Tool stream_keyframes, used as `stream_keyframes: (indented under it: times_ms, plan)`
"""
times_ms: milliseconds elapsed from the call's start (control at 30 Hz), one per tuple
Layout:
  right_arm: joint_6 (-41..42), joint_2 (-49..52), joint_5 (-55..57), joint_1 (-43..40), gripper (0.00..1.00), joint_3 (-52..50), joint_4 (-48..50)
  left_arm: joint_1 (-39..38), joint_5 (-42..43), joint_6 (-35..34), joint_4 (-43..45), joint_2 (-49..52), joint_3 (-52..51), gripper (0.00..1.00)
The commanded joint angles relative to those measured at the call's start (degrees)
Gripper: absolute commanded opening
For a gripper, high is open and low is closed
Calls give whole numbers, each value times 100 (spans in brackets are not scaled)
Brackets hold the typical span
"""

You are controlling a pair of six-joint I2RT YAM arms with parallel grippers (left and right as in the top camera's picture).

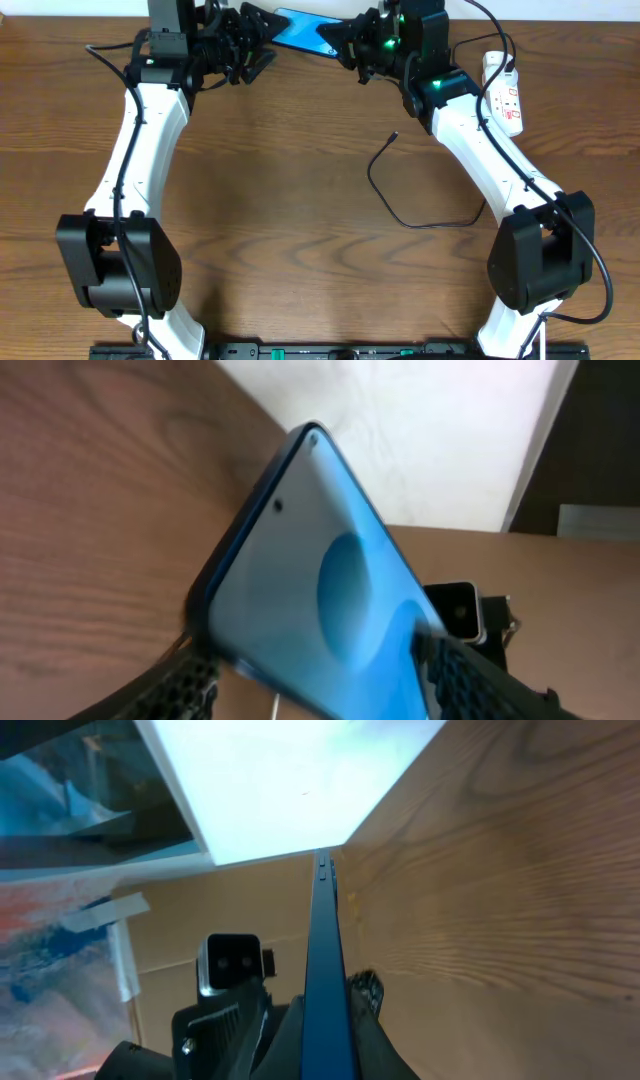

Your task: Plug charger to phone and switch on socket

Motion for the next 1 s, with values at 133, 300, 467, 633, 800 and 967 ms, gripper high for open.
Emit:
stream_keyframes:
  times_ms: [133,300,467,633,800,967]
  plan:
    - [210,7,-234,181,1,61,107,-278,-343,-380,254,-116,-35,61]
    - [203,7,-234,184,1,61,59,-334,-374,-407,256,-116,-33,57]
    - [118,7,-238,199,1,61,-94,-334,-463,-623,297,-116,-35,54]
    - [-46,7,-304,234,1,61,-238,-334,-632,-815,382,-116,-35,49]
    - [-317,7,-350,269,1,61,-713,-334,-673,-1102,870,-116,-33,48]
    - [-522,7,-584,330,1,61,-802,-337,-739,-1156,1062,-116,-35,48]
